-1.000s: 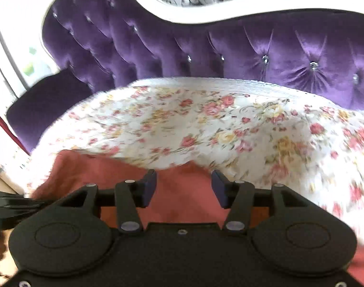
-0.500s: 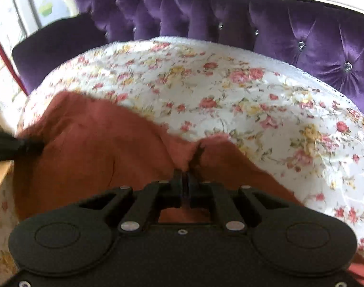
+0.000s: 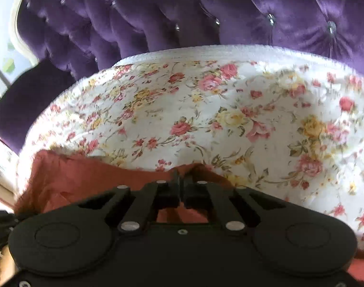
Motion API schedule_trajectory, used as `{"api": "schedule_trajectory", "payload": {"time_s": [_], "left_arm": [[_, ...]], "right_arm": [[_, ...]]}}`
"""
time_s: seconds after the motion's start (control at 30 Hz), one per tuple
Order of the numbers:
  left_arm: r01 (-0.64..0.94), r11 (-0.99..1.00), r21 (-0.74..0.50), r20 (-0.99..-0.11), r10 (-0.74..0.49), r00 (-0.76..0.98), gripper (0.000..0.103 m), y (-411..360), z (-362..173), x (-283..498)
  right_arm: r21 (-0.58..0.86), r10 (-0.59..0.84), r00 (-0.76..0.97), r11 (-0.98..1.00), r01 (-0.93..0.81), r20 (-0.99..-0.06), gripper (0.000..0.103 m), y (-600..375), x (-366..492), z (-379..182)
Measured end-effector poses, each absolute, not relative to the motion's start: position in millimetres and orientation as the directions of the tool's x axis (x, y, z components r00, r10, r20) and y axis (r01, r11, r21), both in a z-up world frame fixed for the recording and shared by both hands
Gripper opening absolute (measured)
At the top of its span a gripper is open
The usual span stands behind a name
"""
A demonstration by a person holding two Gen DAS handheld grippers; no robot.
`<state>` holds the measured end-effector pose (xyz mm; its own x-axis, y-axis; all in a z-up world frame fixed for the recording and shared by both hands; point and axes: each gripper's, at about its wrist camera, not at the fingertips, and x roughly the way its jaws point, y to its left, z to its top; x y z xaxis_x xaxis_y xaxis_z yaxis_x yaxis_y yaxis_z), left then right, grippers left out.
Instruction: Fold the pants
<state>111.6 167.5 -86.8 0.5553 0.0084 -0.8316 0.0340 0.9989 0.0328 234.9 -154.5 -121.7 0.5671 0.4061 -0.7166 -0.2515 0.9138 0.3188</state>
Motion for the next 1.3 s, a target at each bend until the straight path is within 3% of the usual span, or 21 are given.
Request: {"api": "schedule_trajectory", "payload": {"time_s": [0.1, 0.17, 0.5, 0.57, 0.83, 0.97, 1.13, 1.3], "left_arm": [[0.013, 0.999, 0.031, -0.843, 0.019, 0.537, 0.003, 167, -84, 115], [0.002, 0.999, 0.039, -0.847, 0.032, 0.531, 0.003, 165, -83, 115], [-0.040, 0.998, 0.053, -0.851, 0.066, 0.521, 0.003, 164, -77, 108], [-0.049, 0.998, 0.048, -0.851, 0.067, 0.522, 0.003, 165, -75, 105], [-0.116, 0.992, -0.048, -0.842, 0.022, 0.539, 0.003, 196, -63, 91], [-0.139, 0.976, -0.168, -0.830, -0.064, 0.553, 0.003, 225, -55, 94], [-0.218, 0.974, -0.067, -0.806, 0.076, 0.587, 0.004, 247, -44, 104], [-0.201, 0.968, -0.149, -0.829, -0.011, 0.560, 0.004, 257, -55, 115]], "right_arm": [[0.274, 0.369, 0.585, 0.929, -0.247, -0.722, 0.010, -149, 227, -114], [0.250, 0.339, 0.615, 0.941, -0.230, -0.712, 0.026, -150, 220, -104], [0.173, 0.306, 0.690, 0.951, -0.257, -0.656, 0.027, -140, 163, -61], [0.172, 0.315, 0.689, 0.947, -0.271, -0.652, 0.035, -135, 150, -59], [0.190, 0.356, 0.686, 0.932, -0.308, -0.635, 0.040, -121, 97, -61], [0.210, 0.379, 0.680, 0.924, -0.321, -0.628, 0.040, -121, 75, -62], [0.235, 0.392, 0.683, 0.919, -0.316, -0.616, 0.040, -125, 55, -61], [0.266, 0.407, 0.676, 0.913, -0.308, -0.615, 0.040, -129, 51, -61]]}}
